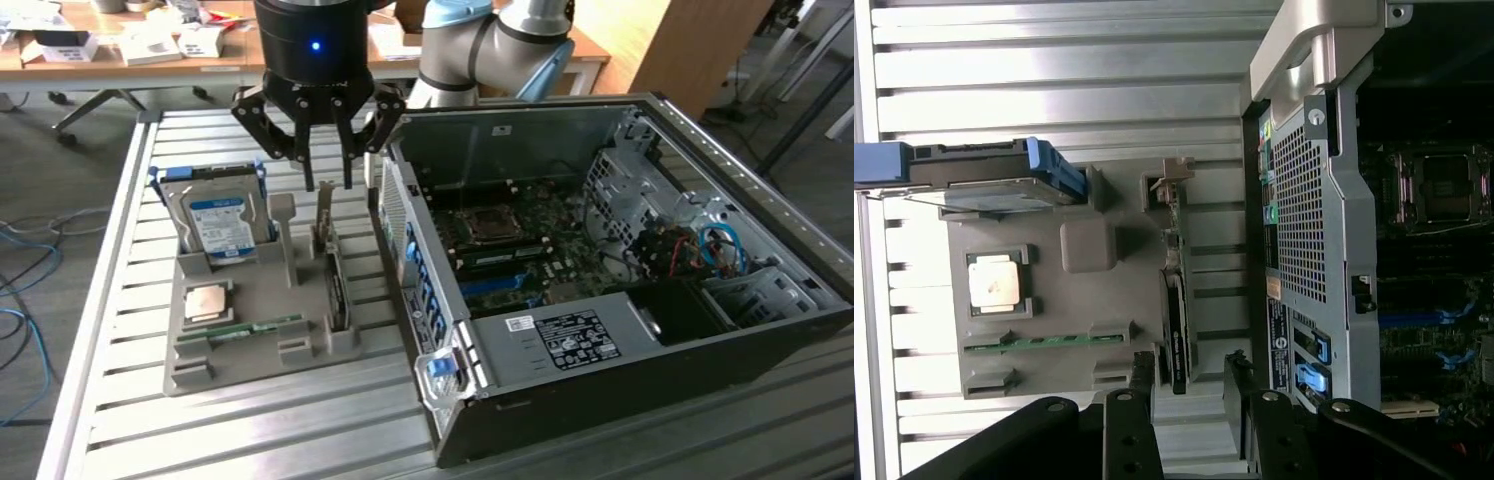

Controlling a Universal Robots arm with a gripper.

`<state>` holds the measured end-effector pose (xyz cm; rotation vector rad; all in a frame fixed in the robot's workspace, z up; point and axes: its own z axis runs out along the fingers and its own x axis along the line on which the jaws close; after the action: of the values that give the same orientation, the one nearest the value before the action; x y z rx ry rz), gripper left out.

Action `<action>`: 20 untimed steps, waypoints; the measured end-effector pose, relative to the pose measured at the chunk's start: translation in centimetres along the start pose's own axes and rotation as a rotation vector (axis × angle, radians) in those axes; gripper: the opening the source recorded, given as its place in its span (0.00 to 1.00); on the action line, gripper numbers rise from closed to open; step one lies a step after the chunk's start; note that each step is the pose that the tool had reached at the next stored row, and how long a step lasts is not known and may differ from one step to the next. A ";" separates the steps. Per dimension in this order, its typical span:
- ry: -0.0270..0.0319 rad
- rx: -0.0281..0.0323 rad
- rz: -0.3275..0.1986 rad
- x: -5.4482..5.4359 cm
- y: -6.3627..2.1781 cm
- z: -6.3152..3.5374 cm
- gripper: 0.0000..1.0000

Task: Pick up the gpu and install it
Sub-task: 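Pick up the gpu and move the gpu toward the slot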

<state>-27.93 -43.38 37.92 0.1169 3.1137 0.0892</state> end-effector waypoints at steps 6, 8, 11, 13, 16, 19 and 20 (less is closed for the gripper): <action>-0.0001 -0.0001 0.000 0.0 0.00 0.01 0.43; -0.0001 -0.0001 0.000 0.0 0.00 0.01 0.48; -0.0001 -0.0001 0.000 0.0 0.00 0.01 0.54; -0.0001 -0.0001 0.000 0.0 0.00 0.00 0.60; -0.0003 -0.0020 0.000 0.0 -0.01 0.18 0.60; 0.0003 -0.0061 0.000 0.0 -0.03 0.62 0.60; 0.0005 -0.0077 0.000 0.0 -0.04 0.79 0.60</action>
<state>-27.93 -43.38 37.13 0.1171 3.1135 0.1012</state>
